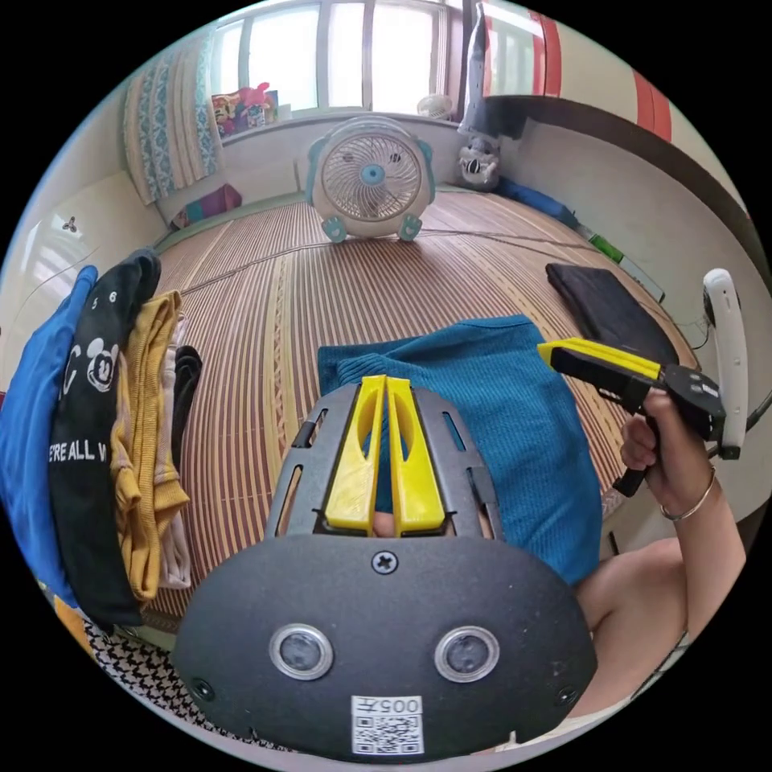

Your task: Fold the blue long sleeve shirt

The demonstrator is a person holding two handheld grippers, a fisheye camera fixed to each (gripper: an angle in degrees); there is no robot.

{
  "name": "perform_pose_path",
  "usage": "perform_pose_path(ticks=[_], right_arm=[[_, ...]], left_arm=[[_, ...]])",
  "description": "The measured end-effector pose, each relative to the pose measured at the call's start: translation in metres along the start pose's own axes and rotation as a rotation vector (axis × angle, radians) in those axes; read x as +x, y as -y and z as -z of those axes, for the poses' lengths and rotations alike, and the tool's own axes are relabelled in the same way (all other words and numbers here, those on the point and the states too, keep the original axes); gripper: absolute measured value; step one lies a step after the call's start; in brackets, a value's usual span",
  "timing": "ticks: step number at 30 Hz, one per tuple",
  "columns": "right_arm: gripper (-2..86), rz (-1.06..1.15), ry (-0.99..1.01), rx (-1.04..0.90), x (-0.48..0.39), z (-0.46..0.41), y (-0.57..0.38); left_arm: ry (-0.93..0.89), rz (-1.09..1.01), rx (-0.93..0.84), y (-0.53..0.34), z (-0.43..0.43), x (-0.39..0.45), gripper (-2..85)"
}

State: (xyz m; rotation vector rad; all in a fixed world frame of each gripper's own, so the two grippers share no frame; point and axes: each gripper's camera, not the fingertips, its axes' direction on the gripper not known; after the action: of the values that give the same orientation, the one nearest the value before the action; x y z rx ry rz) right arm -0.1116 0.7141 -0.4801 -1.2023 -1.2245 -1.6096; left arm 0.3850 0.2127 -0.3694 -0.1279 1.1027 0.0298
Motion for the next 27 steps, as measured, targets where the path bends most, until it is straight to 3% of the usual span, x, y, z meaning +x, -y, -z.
perform_pose_path(ticks=[6,8,15,21,27], right_arm=[[5.2,-0.056,0.005,-0.041,0.011,-0.033,0.017],[4.1,-0.062,-0.061,-0.145,0.014,-0.06,0.02],[2.6,-0.048,-0.068,-0.084,0.021,-0.074,0.024],[3.7,-0.098,-0.007,-0.088,0.034,-0.081,0.031],[5.0,-0.128,0.017,-0.093,0.037,-0.067,0.044]], left_arm=[[0.023,0.037,-0.066,0.01,-0.03,-0.007,-0.6],[0.053,0.041,-0.098,0.012,-0.04,-0.011,-0.5],[0.125,-0.052,-0.073,0.01,-0.057,-0.006,-0.1],[0.033,0.024,-0.059,0.01,-0.059,-0.022,0.0],[0.104,0.088,-0.049,0.018,-0.038,-0.024,3.2]])
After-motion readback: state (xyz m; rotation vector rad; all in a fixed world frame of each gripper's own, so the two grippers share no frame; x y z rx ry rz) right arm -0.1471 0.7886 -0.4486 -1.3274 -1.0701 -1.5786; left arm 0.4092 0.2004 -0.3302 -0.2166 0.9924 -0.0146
